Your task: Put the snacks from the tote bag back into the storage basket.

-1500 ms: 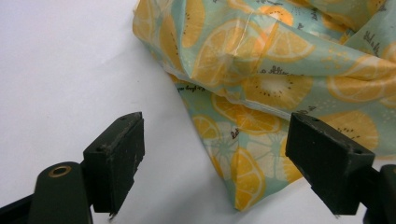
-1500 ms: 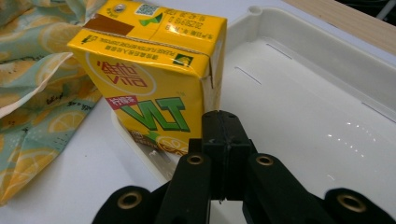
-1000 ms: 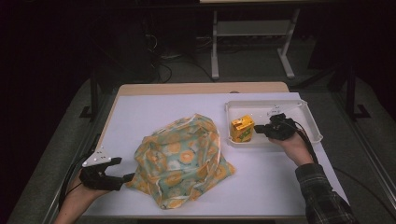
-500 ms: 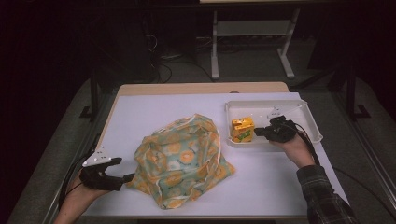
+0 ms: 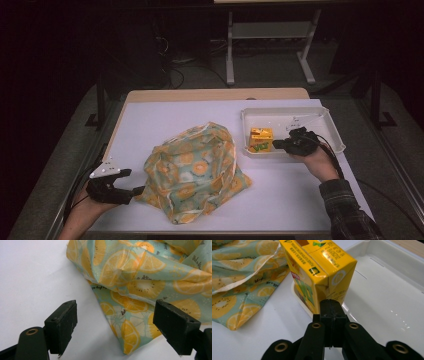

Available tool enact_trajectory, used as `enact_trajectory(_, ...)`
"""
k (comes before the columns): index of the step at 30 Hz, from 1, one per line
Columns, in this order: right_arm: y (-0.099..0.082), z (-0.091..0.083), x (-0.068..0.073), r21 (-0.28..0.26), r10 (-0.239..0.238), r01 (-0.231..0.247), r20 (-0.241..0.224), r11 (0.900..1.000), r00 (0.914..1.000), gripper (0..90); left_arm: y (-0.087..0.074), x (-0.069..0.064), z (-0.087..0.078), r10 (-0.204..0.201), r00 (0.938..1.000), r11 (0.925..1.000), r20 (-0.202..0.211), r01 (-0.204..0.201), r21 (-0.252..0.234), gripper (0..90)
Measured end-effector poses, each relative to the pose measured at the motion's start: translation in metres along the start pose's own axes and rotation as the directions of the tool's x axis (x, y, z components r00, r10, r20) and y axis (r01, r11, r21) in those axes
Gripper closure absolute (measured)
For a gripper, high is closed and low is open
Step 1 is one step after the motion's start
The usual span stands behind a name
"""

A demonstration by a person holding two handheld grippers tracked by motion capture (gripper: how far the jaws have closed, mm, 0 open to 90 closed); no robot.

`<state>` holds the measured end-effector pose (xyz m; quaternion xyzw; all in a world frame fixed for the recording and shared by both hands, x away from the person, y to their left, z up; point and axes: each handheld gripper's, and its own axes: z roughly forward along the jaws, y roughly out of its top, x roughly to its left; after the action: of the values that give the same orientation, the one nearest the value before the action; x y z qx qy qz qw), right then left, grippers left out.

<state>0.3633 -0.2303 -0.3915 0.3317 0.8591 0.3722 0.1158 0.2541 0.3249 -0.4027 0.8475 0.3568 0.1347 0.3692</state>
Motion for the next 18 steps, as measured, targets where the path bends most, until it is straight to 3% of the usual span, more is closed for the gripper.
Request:
enact_trajectory(6, -0.002, -0.008, 0.001, -0.021, 0.036, -0.035, 0.022, 0.9992, 0.9991, 77.2, 0.0, 0.0, 0.0, -0.007, 1.0, 0.9999, -0.003, 0.007, -0.009, 19.1)
enact_trajectory(9, -0.004, -0.013, 0.004, -0.017, 0.051, -0.05, 0.027, 0.9986, 0.9983, 62.1, 0.0, 0.001, -0.001, 0.002, 1.0, 1.0, -0.004, -0.002, -0.002, 19.1)
enact_trajectory(11, -0.006, -0.016, 0.006, -0.01, 0.067, -0.067, 0.028, 0.9977, 0.9974, 56.7, 0.0, 0.001, -0.001, 0.002, 1.0, 1.0, -0.004, -0.002, -0.003, 19.1)
enact_trajectory(18, -0.014, -0.022, 0.019, -0.022, 0.068, -0.067, 0.037, 0.9975, 0.997, 40.8, 0.0, -0.001, 0.0, 0.009, 1.0, 1.0, -0.001, -0.009, -0.001, 19.1)
